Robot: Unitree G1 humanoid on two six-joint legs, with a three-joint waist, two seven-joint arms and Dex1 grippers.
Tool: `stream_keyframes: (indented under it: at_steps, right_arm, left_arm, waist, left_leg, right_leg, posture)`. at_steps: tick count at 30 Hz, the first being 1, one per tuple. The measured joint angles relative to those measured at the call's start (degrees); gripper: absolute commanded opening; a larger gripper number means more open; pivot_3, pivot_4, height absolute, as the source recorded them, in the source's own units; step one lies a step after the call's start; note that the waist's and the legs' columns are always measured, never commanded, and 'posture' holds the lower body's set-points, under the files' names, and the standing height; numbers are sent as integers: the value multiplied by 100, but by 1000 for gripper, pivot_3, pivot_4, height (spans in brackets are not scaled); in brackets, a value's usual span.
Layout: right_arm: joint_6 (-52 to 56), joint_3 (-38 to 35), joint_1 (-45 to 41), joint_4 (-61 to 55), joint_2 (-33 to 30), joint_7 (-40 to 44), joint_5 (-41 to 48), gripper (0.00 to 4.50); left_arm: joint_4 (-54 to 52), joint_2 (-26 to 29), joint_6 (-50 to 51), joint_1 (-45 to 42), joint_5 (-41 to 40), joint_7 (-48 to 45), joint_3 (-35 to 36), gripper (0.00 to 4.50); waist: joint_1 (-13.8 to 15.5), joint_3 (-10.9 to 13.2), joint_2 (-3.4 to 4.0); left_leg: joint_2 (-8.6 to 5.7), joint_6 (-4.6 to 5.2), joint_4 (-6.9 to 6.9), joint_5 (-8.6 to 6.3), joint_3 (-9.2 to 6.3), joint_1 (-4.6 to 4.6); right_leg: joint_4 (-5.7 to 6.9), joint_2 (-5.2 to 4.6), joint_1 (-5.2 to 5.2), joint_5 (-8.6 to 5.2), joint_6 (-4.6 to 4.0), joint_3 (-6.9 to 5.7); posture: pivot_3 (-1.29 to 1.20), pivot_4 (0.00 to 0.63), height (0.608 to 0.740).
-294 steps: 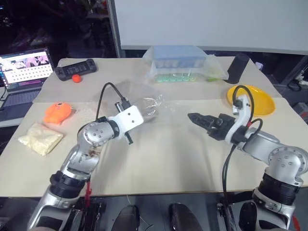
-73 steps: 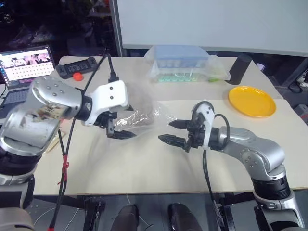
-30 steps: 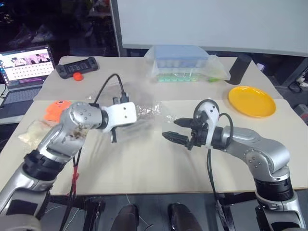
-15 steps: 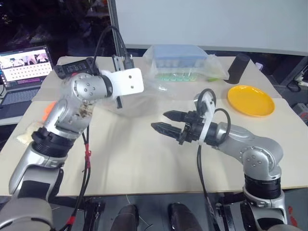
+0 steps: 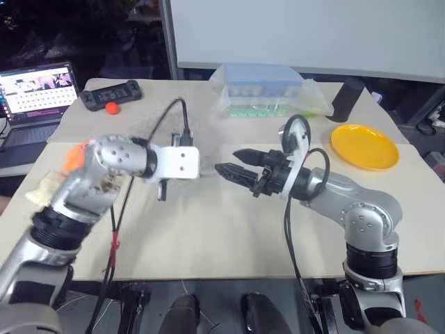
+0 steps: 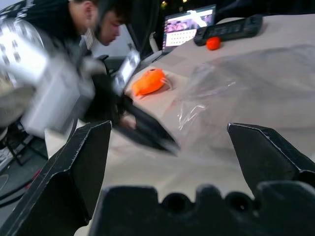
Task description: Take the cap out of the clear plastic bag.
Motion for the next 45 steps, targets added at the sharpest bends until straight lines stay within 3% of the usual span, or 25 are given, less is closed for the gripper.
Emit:
stream_keyframes:
  at_steps: [2, 6, 12, 17, 21, 27, 29, 34, 39, 42, 44, 45]
  right_arm:
    - [-19, -39, -6, 103, -87, 1, -57, 4500]
    - [-25, -29, -13, 148, -53, -1, -51, 4500]
    - [102, -178, 69, 150, 255, -334, 247, 4500]
    - [397, -431, 251, 163, 1127, -1024, 1488, 4500]
    - [432, -362, 342, 122, 1269, -1346, 1984, 4500]
    - [286, -114, 474, 352, 1264, -1445, 1772, 4500]
    - [-43, -55, 494, 805, 1275, -1431, 1309, 4500]
    - [-631, -272, 739, 1724, 1278, -1426, 621, 4500]
    - [-757, -376, 732, 1731, 1226, -1374, 433, 4500]
    - [-866, -454, 731, 1754, 1225, -1348, 318, 3796]
    - [-945, -523, 711, 1836, 1256, -1344, 273, 3157]
    - [-1006, -563, 675, 1913, 1289, -1339, 251, 2629]
  left_arm:
    - [406, 162, -746, 35, 344, 13, -130, 30]
    - [1435, -192, -1297, -349, 831, 378, -264, 30]
    - [1290, -419, -1005, -352, 797, 312, -226, 30]
    - [1164, -851, -171, -308, 550, 341, -177, 30]
    - [1199, -1143, 21, -307, 538, 460, -210, 30]
    - [1263, -1305, 107, -429, 561, 495, -230, 30]
    - [1330, -1314, 92, -457, 565, 511, -230, 30]
    - [1448, -1309, 23, -472, 597, 583, -228, 30]
    - [1468, -1306, -5, -489, 611, 615, -228, 30]
    - [1468, -1304, -4, -489, 612, 621, -228, 0]
    - [1466, -1304, 4, -489, 611, 631, -228, 0]
    - [1464, -1305, 10, -489, 611, 635, -228, 0]
  waist:
    - [21, -3, 8]
    - [80, 0, 2]
    - [25, 0, 2]
    - [29, 0, 2]
    - [38, 0, 2]
    - [22, 0, 2]
    - [24, -1, 2]
    - [38, -1, 2]
    - [23, -1, 2]
    - [26, -1, 2]
    - [25, -1, 2]
    - [23, -1, 2]
  left_leg:
    - [-8, 0, -19, 1, 5, 22]
    - [9, 2, -8, 5, -7, -7]
    - [-5, 3, -12, 3, -4, -19]
    - [3, 3, -11, 3, -9, -9]
    - [-1, 3, -10, 3, -9, -10]
    - [-3, 3, -11, 3, -7, -8]
    - [-3, 3, -11, 3, -6, -2]
    - [-5, 3, -13, 3, -6, -15]
    - [-5, 3, -13, 3, -6, -11]
    - [-3, 3, -13, 3, -6, -9]
    - [-3, 3, -13, 3, -6, -10]
    - [-3, 3, -13, 3, -6, -10]
  right_leg:
    - [2, -6, 10, -6, 0, 2]
    - [3, 13, -7, -5, -3, -16]
    - [4, -5, -19, -5, -3, -8]
    - [12, 0, -11, -4, -4, -11]
    - [6, -3, -9, -4, -3, -12]
    - [8, 0, -11, -4, -4, -10]
    - [7, 1, -7, -4, -4, -10]
    - [5, -2, -16, -4, -4, -10]
    - [8, -1, -16, -4, -4, -9]
    - [8, 1, -14, -4, -5, -9]
    - [6, 0, -14, -4, -4, -9]
    - [6, 0, -14, -4, -4, -9]
  posture:
    - [0, 150, 740]
    - [0, 150, 740]
    - [0, 150, 740]
    - [0, 150, 740]
    - [0, 150, 740]
    - [0, 150, 740]
    - [0, 150, 740]
    - [0, 150, 740]
    - [0, 150, 740]
    - [0, 150, 740]
    - [0, 150, 740]
    - [0, 150, 740]
